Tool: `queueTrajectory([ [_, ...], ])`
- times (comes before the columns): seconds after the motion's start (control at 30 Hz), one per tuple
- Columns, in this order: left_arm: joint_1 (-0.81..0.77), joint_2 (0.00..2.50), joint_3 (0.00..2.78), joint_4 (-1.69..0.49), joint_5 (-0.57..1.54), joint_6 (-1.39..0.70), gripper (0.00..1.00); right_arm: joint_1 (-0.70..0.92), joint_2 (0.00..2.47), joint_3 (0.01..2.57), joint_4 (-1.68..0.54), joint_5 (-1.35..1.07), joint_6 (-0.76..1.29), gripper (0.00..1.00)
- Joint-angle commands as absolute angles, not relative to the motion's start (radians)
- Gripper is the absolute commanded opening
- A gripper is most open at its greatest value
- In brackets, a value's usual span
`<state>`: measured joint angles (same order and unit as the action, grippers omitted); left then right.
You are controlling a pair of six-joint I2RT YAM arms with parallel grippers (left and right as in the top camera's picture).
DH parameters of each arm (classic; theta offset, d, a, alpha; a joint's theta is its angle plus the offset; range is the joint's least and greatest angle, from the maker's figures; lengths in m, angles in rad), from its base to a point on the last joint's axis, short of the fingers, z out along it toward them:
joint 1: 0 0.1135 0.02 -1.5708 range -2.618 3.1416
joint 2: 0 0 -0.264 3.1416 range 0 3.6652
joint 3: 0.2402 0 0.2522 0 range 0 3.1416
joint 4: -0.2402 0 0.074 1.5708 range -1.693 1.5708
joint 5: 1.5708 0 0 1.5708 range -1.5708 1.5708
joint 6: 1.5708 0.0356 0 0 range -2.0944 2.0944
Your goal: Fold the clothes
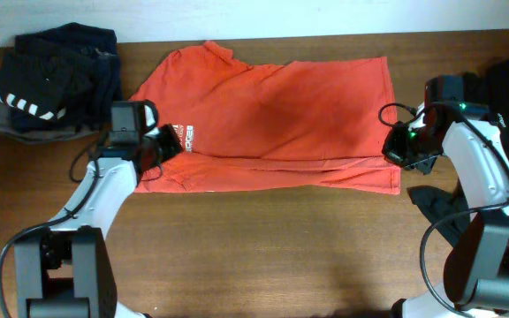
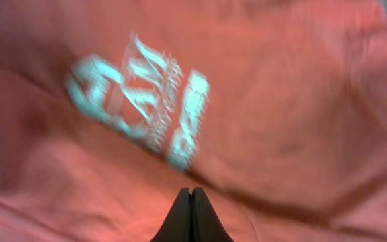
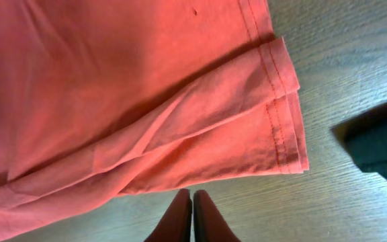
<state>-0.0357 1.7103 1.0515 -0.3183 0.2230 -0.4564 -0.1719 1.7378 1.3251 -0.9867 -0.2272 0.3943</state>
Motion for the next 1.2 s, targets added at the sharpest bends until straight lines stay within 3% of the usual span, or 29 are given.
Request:
queueTrajectory([
  [0.0,-0.076,1.688,1.073,-0.382,0.274,-0.482,0.01,-0.170,1.761,1.273,-0.950,-0.229,0.410,0.07],
  [1.17,-0.123,1.688,1.072,-0.391,0.220,-0.480,0.01,-0.169,1.951,1.193,-0.525,-0.207,0.487,0.04],
])
